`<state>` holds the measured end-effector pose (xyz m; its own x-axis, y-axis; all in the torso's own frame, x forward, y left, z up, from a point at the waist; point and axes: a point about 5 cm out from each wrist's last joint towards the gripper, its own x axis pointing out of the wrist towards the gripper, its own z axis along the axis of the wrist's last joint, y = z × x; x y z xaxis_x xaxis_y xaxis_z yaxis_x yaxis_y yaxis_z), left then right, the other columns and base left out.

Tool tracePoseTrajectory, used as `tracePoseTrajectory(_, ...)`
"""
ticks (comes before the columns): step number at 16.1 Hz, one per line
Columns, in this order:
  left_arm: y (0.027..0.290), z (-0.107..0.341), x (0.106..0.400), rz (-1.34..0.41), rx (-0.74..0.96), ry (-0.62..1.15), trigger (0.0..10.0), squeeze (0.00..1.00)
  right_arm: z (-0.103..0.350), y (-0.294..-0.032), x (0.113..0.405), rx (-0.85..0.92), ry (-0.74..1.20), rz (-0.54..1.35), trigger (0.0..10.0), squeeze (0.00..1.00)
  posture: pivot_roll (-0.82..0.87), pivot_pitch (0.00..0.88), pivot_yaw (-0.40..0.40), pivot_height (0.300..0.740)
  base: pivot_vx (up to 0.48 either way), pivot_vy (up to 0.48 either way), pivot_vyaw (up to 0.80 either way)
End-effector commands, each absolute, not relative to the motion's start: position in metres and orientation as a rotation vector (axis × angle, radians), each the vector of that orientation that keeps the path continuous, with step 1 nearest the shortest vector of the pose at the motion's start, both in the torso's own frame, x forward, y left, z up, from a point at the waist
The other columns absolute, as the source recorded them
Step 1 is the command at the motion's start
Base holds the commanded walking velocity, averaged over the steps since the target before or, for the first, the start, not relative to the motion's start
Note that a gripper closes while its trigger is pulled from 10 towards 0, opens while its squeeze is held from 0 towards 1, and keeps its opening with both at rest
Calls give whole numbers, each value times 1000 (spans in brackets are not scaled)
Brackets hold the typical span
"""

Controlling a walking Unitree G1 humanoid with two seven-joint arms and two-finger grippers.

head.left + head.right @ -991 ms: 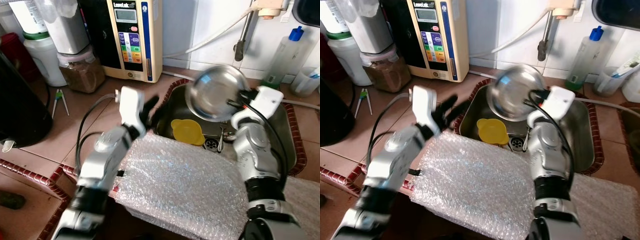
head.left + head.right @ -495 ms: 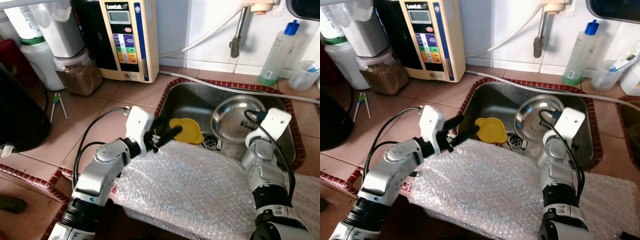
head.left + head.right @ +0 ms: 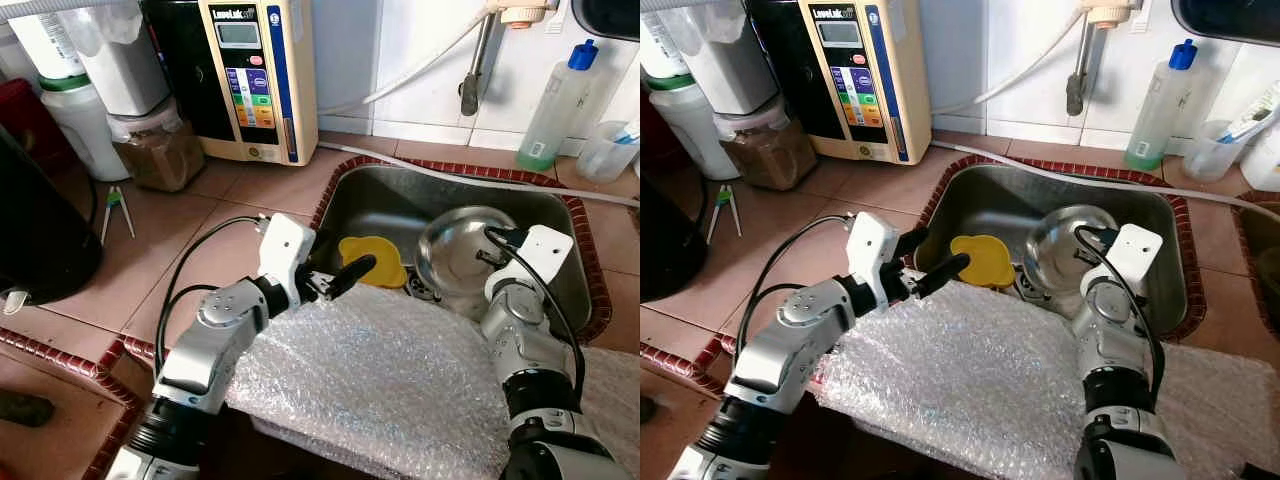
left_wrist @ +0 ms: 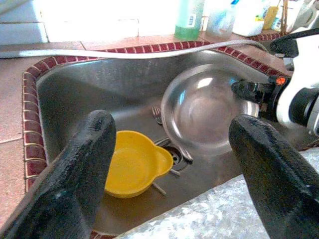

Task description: Kitchen organization

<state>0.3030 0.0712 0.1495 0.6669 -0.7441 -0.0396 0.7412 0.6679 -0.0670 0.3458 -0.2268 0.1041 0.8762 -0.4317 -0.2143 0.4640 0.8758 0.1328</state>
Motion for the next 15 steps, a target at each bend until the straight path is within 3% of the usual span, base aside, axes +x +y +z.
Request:
tracePoseTrajectory(1,73,149,303,-822,-42,72,10000,1000,101,-221,348,211,211,-456,10000,1000,-55,73,97,740,0,0,0)
tracePoseTrajectory(5,68,144,303,-846,-46,115,10000,1000,100,-220,349,249,224,-434,10000,1000,-63,67,88,740,0,0,0)
tracePoseTrajectory(9,67,146,307,-829,-49,104,10000,1000,106,-216,350,148,198,-366,10000,1000,-73,64,74,740,0,0,0)
tracePoseTrajectory(15,79,150,322,-510,-30,55,10000,1000,134,-194,354,6,19,-155,10000,1000,-101,50,55,740,0,0,0)
